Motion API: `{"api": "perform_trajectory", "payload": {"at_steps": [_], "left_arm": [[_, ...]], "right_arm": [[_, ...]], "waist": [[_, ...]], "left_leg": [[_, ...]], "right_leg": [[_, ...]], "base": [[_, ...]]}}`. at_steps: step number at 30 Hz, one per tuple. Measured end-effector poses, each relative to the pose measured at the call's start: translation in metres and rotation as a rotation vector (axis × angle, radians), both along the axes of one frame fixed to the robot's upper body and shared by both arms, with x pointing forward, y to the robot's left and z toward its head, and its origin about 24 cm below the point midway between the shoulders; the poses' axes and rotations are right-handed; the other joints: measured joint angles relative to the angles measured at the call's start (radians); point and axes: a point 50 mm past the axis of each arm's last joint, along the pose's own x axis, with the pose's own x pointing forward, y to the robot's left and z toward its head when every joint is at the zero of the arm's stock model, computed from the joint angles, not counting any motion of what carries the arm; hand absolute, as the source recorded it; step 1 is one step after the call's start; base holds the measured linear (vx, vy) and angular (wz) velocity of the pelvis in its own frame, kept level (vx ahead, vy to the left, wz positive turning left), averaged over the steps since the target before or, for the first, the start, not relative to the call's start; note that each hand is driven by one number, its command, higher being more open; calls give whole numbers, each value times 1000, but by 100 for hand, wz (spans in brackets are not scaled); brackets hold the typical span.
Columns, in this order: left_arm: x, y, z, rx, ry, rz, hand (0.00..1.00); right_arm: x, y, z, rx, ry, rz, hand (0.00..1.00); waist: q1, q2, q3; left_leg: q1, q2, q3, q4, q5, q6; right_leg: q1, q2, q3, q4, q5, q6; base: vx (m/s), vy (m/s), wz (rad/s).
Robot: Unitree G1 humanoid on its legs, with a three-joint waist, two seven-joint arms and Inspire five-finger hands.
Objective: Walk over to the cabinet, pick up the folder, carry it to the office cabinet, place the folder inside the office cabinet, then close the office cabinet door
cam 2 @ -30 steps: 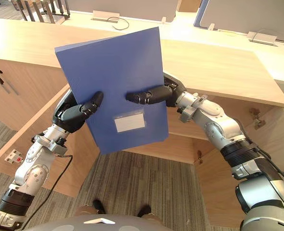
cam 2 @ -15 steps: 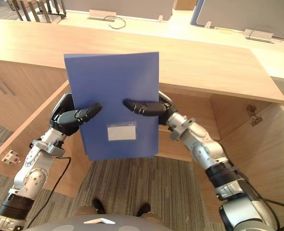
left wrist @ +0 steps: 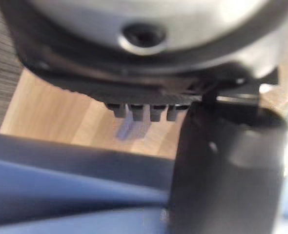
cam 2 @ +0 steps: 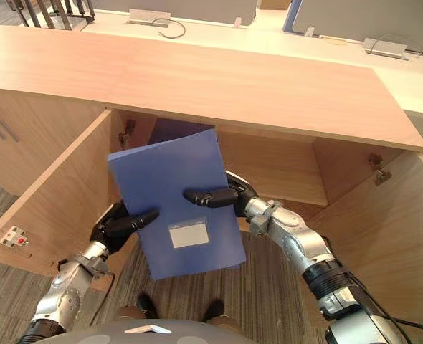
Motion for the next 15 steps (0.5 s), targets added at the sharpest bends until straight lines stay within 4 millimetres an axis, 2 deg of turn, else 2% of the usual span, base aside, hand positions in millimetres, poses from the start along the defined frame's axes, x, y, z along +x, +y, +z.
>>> {"api": "perform_trajectory", "payload": {"at_steps": [2,3,4,6,8,11,13,15], "left_arm": [[-5,-3,-9,1,38,0,100],[-9,-5,-16,13,70,-7,100],[-16,-6,-25,43,115,-22,100],[-22,-4,-34,78,169,-35,100],[-38,0,-52,139,280,-55,100],[-54,6,-69,241,394,-94,100],[-67,15,-78,289,468,-69,100],[-76,25,-84,291,525,2,100]], "right_arm": [[-5,-9,-4,7,11,-40,0],[-12,-14,-13,16,40,-71,0],[-20,-18,-30,13,87,-110,0],[-26,-21,-46,16,146,-141,0],[-39,-28,-78,11,278,-208,0],[-55,-43,-107,-94,404,-260,0],[-70,-56,-130,-98,511,-394,0],[-76,-61,-141,-47,571,-551,0]], "waist": [[-1,0,0],[-3,-2,-3],[-7,-3,-11],[-13,-2,-15],[-35,7,-20],[-37,17,-22],[-32,18,-23],[-34,21,-22]], "left_leg": [[0,0,1,-2,0,0],[0,0,1,-6,-1,-2],[1,-1,5,-13,1,-3],[1,-3,7,-18,3,-4],[2,-5,7,-20,4,-2],[2,-7,8,-23,5,-1],[5,-10,6,-32,11,0],[10,-16,6,-46,17,0]], "right_leg": [[-7,-5,2,0,0,0],[-8,-4,2,0,0,0],[-12,-4,5,0,-1,-1],[-16,-3,7,0,-2,0],[-18,-4,8,0,-4,1],[-19,-5,7,0,-5,2],[-19,-6,1,0,-7,3],[-19,-7,0,0,-8,2]], "base": [[3,42,-2],[8,56,-5],[20,45,-6],[21,25,-6],[14,31,-3],[3,42,0],[-8,34,3],[-21,42,-1]]}}
